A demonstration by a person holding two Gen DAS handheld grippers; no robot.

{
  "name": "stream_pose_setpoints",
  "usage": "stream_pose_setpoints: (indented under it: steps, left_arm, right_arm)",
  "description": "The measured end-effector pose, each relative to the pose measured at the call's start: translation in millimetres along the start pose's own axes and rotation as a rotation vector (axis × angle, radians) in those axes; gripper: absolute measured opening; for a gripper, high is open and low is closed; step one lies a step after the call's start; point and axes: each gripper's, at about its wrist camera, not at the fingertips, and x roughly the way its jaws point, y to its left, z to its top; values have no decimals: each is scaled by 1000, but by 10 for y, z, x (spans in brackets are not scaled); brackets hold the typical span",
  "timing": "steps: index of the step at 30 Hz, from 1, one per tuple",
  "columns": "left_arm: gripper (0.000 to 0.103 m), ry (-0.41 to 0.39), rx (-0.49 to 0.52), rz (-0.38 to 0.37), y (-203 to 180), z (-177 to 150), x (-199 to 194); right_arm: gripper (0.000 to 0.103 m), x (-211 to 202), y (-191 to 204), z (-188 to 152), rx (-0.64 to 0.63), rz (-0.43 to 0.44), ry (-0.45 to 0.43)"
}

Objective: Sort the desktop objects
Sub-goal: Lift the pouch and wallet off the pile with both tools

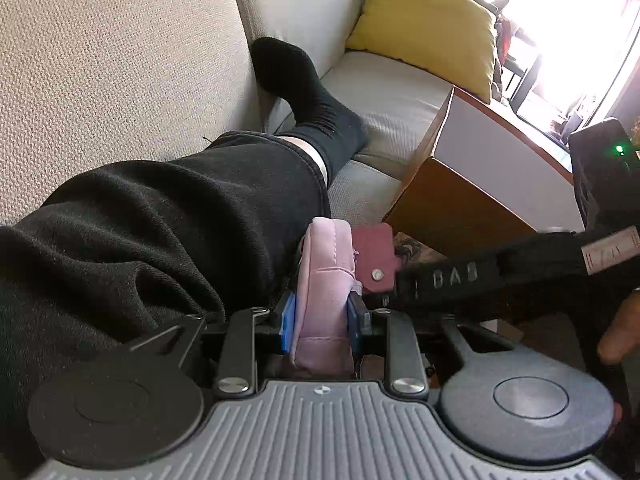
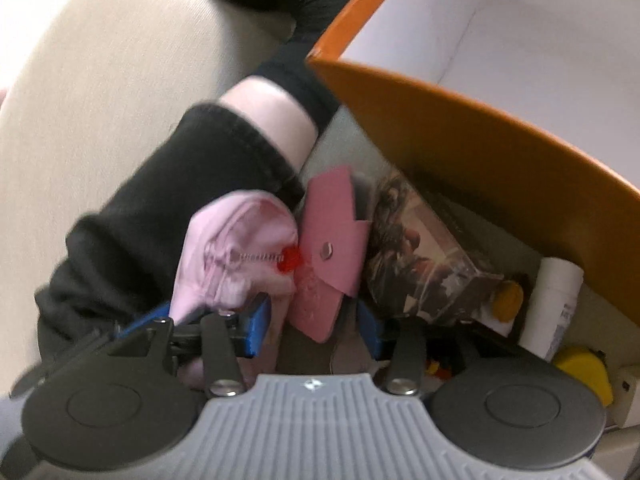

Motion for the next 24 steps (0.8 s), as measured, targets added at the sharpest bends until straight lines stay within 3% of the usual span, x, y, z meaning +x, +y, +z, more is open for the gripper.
stream_pose_setpoints:
  steps: [3, 5, 9, 18, 21, 22, 24]
  left_arm:
    - [31, 0, -1, -3, 9, -4, 0]
    - [31, 1, -4, -6, 12, -5, -3]
    - [31, 1, -4, -5, 4, -2, 5]
    - [31, 2, -13, -5, 18, 7, 16]
    - [31, 5, -19, -10, 27, 25, 24]
    - [31, 5, -18, -10, 29, 25, 27]
    - [31, 4, -15, -9, 29, 22, 32]
  right_arm:
    - [49, -24, 19, 11, 8, 2, -12]
    - [32, -77, 102, -25, -37, -26, -21]
    - [20, -233, 278, -61, -105, 16, -68]
    - [21, -236, 425, 30, -142, 41, -130]
    - [20, -249, 473, 17, -163, 7, -156]
    - [7, -253, 496, 4, -177, -15, -162]
    - [2, -250, 546, -43, -210, -44, -175]
